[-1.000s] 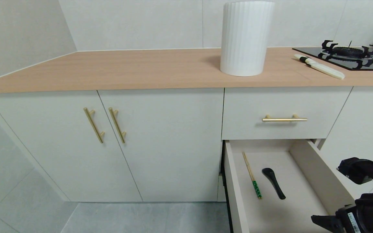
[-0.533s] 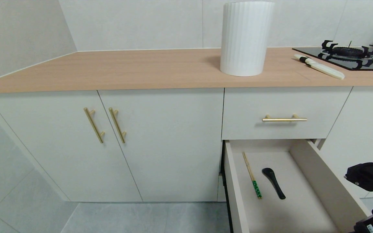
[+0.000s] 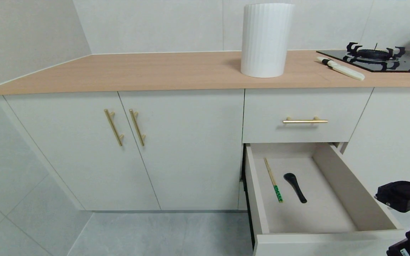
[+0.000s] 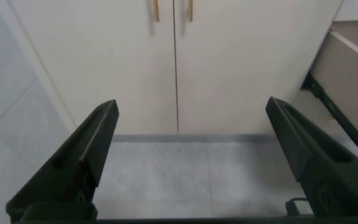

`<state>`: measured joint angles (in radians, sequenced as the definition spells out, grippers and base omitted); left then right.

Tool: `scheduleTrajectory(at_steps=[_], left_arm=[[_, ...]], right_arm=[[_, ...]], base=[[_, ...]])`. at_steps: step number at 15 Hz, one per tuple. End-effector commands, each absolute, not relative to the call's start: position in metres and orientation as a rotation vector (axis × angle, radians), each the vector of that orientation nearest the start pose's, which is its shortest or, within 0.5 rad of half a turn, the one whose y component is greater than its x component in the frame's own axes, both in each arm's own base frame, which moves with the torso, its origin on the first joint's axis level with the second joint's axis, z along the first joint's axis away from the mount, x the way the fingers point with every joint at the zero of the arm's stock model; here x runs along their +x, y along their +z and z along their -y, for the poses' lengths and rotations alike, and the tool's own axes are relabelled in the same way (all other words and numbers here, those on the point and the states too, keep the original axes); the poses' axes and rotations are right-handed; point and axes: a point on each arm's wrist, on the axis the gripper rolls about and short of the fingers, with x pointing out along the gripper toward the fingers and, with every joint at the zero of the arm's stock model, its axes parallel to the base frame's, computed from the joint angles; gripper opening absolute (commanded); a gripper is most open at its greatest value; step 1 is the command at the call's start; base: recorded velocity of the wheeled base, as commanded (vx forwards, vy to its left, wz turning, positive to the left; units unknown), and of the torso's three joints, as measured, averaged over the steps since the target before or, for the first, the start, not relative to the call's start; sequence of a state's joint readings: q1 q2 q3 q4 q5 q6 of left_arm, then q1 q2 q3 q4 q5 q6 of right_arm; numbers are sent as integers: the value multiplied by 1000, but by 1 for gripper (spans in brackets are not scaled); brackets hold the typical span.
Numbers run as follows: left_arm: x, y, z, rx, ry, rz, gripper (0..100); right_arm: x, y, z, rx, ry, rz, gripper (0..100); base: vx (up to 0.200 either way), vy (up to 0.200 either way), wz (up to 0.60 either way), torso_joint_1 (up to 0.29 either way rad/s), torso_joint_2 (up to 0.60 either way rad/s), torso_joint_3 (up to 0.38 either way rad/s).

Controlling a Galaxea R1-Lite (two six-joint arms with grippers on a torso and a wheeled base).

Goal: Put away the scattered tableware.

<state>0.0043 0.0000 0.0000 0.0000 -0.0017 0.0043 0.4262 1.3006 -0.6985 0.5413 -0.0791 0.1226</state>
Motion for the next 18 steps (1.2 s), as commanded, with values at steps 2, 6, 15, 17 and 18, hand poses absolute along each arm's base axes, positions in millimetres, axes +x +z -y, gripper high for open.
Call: scheduleTrajectory(at_steps=[2, 6, 15, 17, 18], left_arm=[[-23, 75, 0, 5, 3, 0, 100], [-23, 75, 0, 5, 3, 0, 100], [-23, 75, 0, 5, 3, 0, 100], [-23, 75, 0, 5, 3, 0, 100], [-23, 75, 0, 5, 5, 0, 100]], right_arm=[[150, 144, -66, -200, 226, -1214, 100], [174, 116, -77, -164, 192, -1241, 100], [197, 83, -86, -90, 168, -1046, 100], [197, 83, -86, -94, 149, -1032, 100], [197, 84, -86, -95, 148, -1030, 100]], base=[[-100, -100, 0, 1, 1, 1], [0, 0, 0, 0, 0, 0], [0, 0, 0, 0, 0, 0], [0, 0, 0, 0, 0, 0], [0, 0, 0, 0, 0, 0]])
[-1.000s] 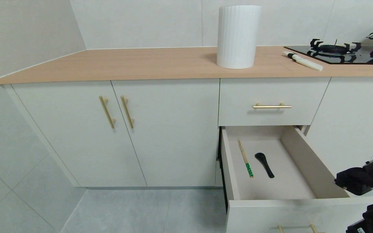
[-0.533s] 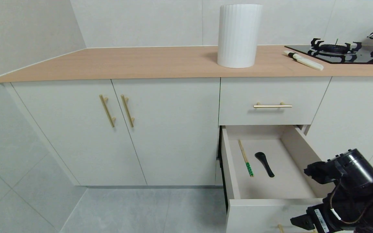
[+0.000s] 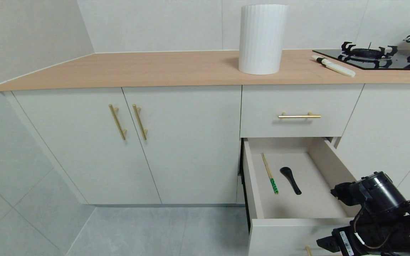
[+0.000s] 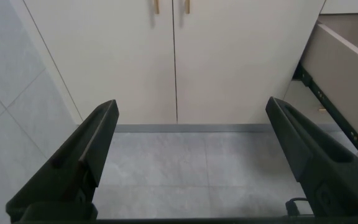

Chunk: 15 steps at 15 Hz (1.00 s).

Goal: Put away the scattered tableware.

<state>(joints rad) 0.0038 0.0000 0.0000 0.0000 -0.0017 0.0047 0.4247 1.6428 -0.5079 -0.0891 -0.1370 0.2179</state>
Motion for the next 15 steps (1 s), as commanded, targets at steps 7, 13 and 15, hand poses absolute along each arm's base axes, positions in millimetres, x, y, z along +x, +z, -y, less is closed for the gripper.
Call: scheduleTrajectory(at_steps=[7, 13, 15], left_arm=[[-23, 75, 0, 5, 3, 0, 100], [-23, 75, 0, 5, 3, 0, 100], [-23, 75, 0, 5, 3, 0, 100]], right_arm=[[219, 78, -94, -103, 92, -900, 100], [259, 65, -105, -115, 47, -824, 100], [275, 70, -106, -112, 43, -782, 100]], base=[[0, 0, 0, 0, 0, 0], [0, 0, 0, 0, 0, 0], [0, 0, 0, 0, 0, 0]])
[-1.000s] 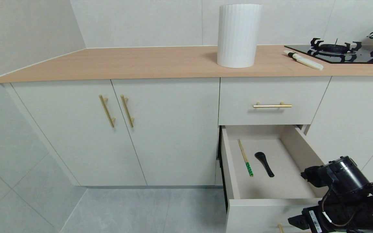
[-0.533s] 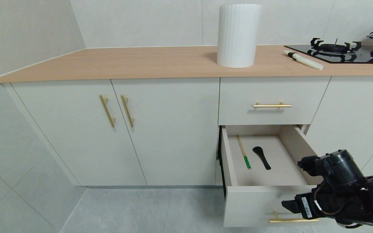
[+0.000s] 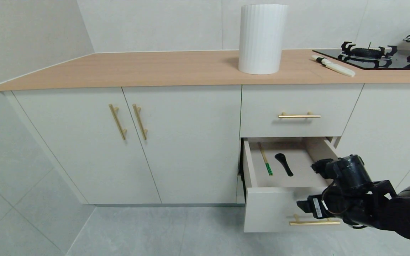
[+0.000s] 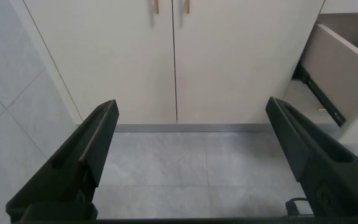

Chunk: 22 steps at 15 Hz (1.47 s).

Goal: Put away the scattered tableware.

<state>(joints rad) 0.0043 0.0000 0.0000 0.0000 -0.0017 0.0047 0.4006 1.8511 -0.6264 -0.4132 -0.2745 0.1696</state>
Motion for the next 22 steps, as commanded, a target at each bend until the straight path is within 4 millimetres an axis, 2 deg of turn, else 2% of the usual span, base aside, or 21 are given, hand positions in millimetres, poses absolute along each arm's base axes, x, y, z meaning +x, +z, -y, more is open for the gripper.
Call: scheduleTrajectory(at_steps=[1, 6, 8, 9, 10, 15, 22], left_arm=[[-23, 75, 0, 5, 3, 0, 100], [-23, 75, 0, 5, 3, 0, 100], [-23, 75, 0, 5, 3, 0, 100], [-23, 75, 0, 5, 3, 0, 100], [-23, 75, 0, 5, 3, 0, 100], [-23, 75, 0, 5, 3, 0, 100], [-23, 75, 0, 5, 3, 0, 100]], right_arm=[[282, 71, -105, -109, 36, -770, 100], [331, 72, -106, -70, -5, -705, 100], [344, 71, -106, -61, -13, -691, 100], [344, 71, -106, -61, -13, -691, 100], [365, 67, -106, -48, -28, -668, 100], [399, 64, -101, -20, -61, -621, 100], [422, 39, -95, 13, -84, -533, 100]], base=[[0, 0, 0, 0, 0, 0], [0, 0, 0, 0, 0, 0], [0, 0, 0, 0, 0, 0], [0, 0, 0, 0, 0, 0], [0, 0, 0, 0, 0, 0], [0, 0, 0, 0, 0, 0], [0, 0, 0, 0, 0, 0]])
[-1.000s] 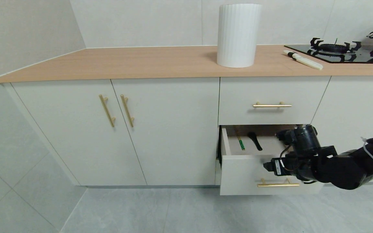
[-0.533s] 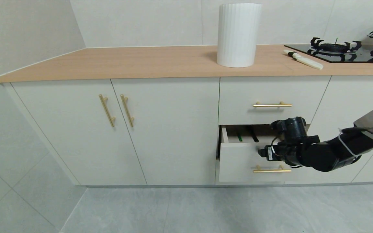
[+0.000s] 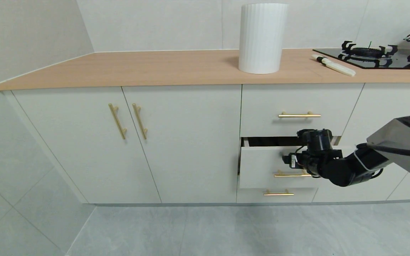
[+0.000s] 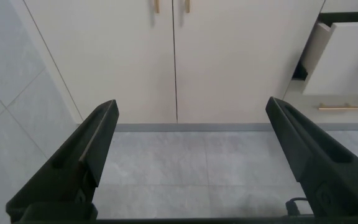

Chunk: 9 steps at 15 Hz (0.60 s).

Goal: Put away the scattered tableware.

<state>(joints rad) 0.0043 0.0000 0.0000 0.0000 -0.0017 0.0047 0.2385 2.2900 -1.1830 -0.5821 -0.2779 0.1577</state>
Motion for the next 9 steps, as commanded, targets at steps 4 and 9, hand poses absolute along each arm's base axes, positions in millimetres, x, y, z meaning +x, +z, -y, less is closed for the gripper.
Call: scheduleTrajectory(at_steps=[4, 9], left_arm=[[-23, 75, 0, 5, 3, 0, 100], [-23, 75, 0, 5, 3, 0, 100]], right_arm=[[433, 24, -96, 26, -120, -435, 100], [451, 20, -98, 50, -179, -333, 100]], base=[[0, 0, 0, 0, 0, 0], [0, 0, 0, 0, 0, 0]])
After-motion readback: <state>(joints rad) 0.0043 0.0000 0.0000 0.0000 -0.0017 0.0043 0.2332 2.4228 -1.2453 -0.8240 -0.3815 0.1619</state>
